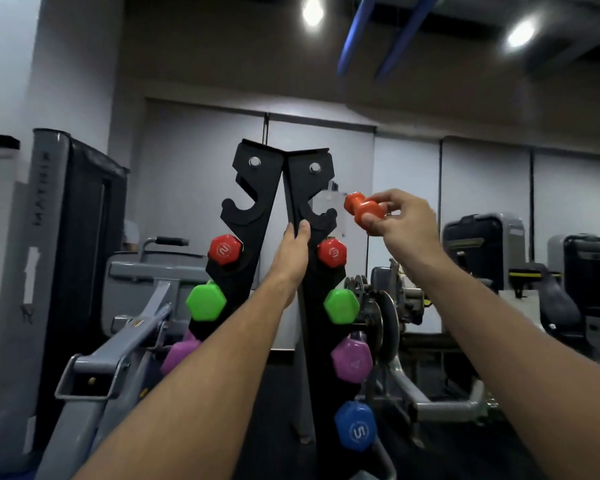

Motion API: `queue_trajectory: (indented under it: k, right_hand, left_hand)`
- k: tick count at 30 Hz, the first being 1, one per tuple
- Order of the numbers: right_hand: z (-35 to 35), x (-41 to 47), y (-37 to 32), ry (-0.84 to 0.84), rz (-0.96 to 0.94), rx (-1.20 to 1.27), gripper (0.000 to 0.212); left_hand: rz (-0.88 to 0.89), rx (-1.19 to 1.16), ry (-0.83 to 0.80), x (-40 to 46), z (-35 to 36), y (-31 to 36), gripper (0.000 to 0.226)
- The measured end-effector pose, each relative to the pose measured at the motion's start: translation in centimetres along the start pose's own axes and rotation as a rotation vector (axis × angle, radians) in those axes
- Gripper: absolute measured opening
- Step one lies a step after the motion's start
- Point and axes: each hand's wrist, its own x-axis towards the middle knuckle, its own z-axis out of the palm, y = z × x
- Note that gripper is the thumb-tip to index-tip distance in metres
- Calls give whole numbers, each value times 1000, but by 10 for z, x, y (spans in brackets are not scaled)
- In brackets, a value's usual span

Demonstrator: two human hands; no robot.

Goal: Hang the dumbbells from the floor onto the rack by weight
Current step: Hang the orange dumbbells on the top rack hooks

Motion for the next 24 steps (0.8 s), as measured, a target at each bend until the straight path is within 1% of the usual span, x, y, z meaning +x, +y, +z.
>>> queue_trajectory:
  k: [7,10,17,19,22,24]
  right_hand:
    - [40,63,13,23,10,-64,26]
    - [56,73,23,17,27,-60,27]
    - [72,76,28,16,34,-89,28]
    - [77,76,29,-5,47,-36,27]
    - [83,73,30,-49,57,39,25]
    - [83,72,30,-86,44,68,25]
  left_hand:
    - [-8,-6,3,17,3,-2,69]
    - [-7,-13,-18,21,1,-5,72]
    - [14,-36,-29,28,-1,-14,68]
    - [14,-50,-35,28,0,-13,74]
    - [12,-60,-41,31,1,-17,93]
    - [20,-73,-42,36,1,-22,97]
